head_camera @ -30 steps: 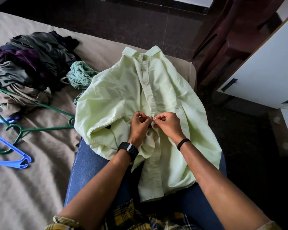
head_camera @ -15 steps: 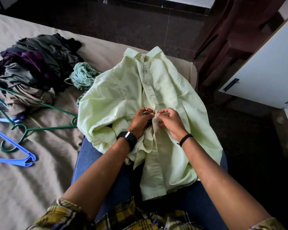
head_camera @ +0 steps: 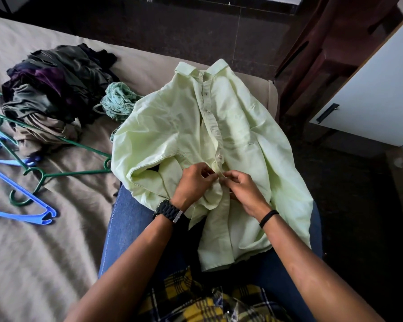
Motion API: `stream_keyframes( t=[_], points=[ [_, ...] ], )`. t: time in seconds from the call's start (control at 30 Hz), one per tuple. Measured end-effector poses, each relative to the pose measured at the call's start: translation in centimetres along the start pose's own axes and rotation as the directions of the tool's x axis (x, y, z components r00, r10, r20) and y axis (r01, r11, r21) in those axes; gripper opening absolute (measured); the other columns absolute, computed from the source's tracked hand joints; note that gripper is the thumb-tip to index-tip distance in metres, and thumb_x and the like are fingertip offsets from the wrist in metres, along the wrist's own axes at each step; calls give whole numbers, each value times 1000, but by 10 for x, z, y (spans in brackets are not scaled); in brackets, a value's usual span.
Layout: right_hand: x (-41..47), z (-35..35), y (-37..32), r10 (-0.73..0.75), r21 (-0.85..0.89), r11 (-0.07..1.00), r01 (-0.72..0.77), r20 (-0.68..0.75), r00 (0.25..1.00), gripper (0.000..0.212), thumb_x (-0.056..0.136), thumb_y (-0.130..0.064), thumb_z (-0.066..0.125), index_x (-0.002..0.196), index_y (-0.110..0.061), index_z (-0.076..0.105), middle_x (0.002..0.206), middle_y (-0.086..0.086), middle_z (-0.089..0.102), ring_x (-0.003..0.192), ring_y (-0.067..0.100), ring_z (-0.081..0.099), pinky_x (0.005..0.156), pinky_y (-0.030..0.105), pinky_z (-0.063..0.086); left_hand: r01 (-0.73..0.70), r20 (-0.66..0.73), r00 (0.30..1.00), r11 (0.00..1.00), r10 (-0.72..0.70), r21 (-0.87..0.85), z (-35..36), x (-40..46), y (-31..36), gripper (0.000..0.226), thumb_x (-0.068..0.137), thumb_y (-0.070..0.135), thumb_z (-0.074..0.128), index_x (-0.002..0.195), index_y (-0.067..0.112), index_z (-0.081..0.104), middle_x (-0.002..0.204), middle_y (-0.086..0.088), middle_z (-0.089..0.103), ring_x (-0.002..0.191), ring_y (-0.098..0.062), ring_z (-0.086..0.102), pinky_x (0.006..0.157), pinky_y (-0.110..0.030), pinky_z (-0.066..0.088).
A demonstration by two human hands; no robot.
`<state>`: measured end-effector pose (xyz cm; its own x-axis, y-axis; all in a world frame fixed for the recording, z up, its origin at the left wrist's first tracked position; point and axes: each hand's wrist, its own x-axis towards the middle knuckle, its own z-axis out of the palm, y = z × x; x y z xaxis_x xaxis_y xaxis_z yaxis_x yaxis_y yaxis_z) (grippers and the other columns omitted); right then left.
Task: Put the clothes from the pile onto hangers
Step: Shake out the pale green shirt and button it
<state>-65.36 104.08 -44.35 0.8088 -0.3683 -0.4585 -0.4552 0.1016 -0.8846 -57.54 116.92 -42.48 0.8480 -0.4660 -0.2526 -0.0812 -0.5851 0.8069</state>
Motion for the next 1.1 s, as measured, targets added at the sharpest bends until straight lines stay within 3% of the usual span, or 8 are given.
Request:
stream_keyframes(
  t=[0.1, 0.2, 0.33, 0.57, 0.67, 0.83, 0.97, 1.1],
  points=[
    [-5, 0, -7, 10, 96, 995, -10, 3, 1000, 12, 89, -8, 63, 98, -12, 70, 92, 5, 71, 89, 16, 66, 80, 27, 52, 28, 23, 999, 1000, -28, -1, 3, -3, 0, 9, 83, 14, 70, 90, 8, 71, 81, -3, 69, 75, -14, 63, 67, -17, 45],
    [-8, -1, -9, 48, 137, 989, -47, -8, 999, 14, 89, -5, 62, 94, -14, 72, 91, 4, 71, 87, 16, 65, 75, 26, 52, 51, 72, 996, 993, -44, -106, 3, -3, 2, 10, 84, 7, 66, 93, 10, 67, 86, -7, 71, 65, -9, 62, 61, -15, 47],
    [-12, -4, -11, 68, 208, 976, -66, -1, 998, 17, 89, -1, 59, 95, -12, 70, 88, 6, 71, 79, 15, 65, 65, 22, 52, 72, 147, 988, 972, -40, -225, 1, -6, 3, 22, 81, 18, 74, 99, 16, 61, 87, -6, 69, 70, -12, 64, 67, -26, 52],
    [-16, -6, -18, 4, 316, 949, 9, -42, 999, 21, 84, 6, 63, 99, -9, 66, 85, 5, 73, 76, 12, 69, 68, 21, 55, 11, 48, 999, 961, 3, -275, 5, -9, 3, 14, 82, 1, 69, 84, 14, 64, 78, -3, 62, 67, -15, 59, 62, -29, 50],
    [-18, -8, -19, -31, 269, 962, 43, -46, 998, 25, 82, 6, 65, 103, -7, 66, 91, 10, 73, 83, 18, 68, 75, 26, 54, 63, 73, 997, 936, -40, -346, 5, -11, 2, 9, 84, 3, 67, 90, 10, 68, 80, -5, 66, 67, -15, 62, 67, -31, 53],
    [-23, -8, -16, -91, 106, 989, 106, -135, 987, 23, 81, -1, 71, 102, -9, 68, 97, 14, 72, 89, 22, 68, 77, 30, 53, 134, 83, 991, 862, -107, -489, 7, -18, 4, 4, 83, 7, 71, 84, 10, 69, 83, -11, 72, 69, -15, 65, 72, -30, 57],
    [-26, -7, -20, -183, -41, 983, 179, -168, 969, 20, 81, -3, 72, 90, -19, 66, 88, 7, 72, 79, 12, 68, 74, 20, 53, 200, 144, 979, 807, -143, -555, 13, -22, 5, 3, 83, 7, 72, 81, 9, 70, 72, -5, 69, 63, -11, 62, 69, -27, 53],
    [-28, -6, -23, -219, -122, 972, 200, -166, 962, 19, 80, -4, 73, 95, -12, 64, 85, 6, 73, 68, 5, 65, 64, 11, 48, 251, 173, 968, 741, -182, -622, 12, -23, 6, 9, 86, 3, 67, 78, 6, 68, 61, 0, 65, 55, -7, 59, 64, -23, 51]
  ],
)
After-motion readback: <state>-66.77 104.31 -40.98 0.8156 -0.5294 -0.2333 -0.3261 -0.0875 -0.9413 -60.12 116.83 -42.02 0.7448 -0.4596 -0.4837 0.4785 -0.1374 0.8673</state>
